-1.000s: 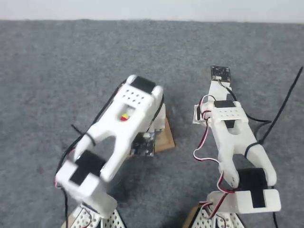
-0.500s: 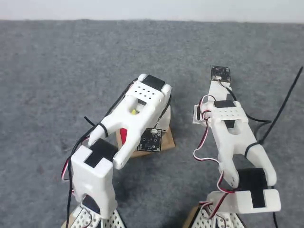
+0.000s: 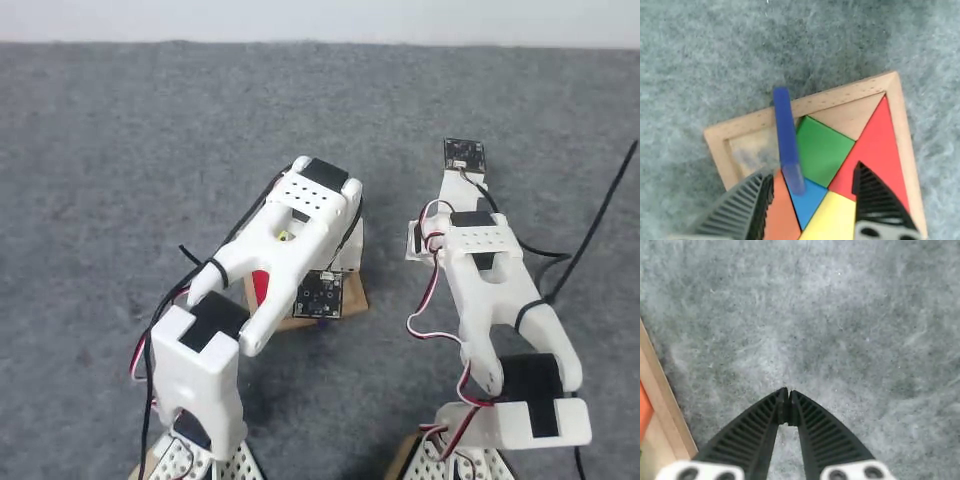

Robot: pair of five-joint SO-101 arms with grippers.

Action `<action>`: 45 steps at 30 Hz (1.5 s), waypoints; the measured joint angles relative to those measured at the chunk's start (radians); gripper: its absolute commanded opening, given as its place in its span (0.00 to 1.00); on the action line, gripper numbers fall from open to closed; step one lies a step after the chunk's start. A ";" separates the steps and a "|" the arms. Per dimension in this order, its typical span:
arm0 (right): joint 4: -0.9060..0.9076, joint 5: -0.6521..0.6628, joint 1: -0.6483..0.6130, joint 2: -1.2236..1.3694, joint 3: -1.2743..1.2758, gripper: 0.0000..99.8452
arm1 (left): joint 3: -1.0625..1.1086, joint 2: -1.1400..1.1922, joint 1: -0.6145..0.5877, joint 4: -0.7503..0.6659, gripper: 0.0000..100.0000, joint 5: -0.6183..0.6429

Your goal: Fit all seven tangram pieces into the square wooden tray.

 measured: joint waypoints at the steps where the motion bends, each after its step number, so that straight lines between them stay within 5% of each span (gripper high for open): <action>1: 0.000 0.000 0.000 0.000 0.000 0.01 | 0.000 0.000 0.000 0.000 0.25 0.000; 15: 0.000 0.000 0.000 0.000 0.000 0.01 | -0.063 0.000 0.009 0.008 0.25 0.005; 27: 0.000 0.000 0.000 0.000 0.000 0.01 | -0.064 0.002 0.100 0.006 0.25 0.152; 45: 0.000 0.000 0.000 0.000 0.000 0.01 | -0.003 0.002 0.130 -0.123 0.25 0.230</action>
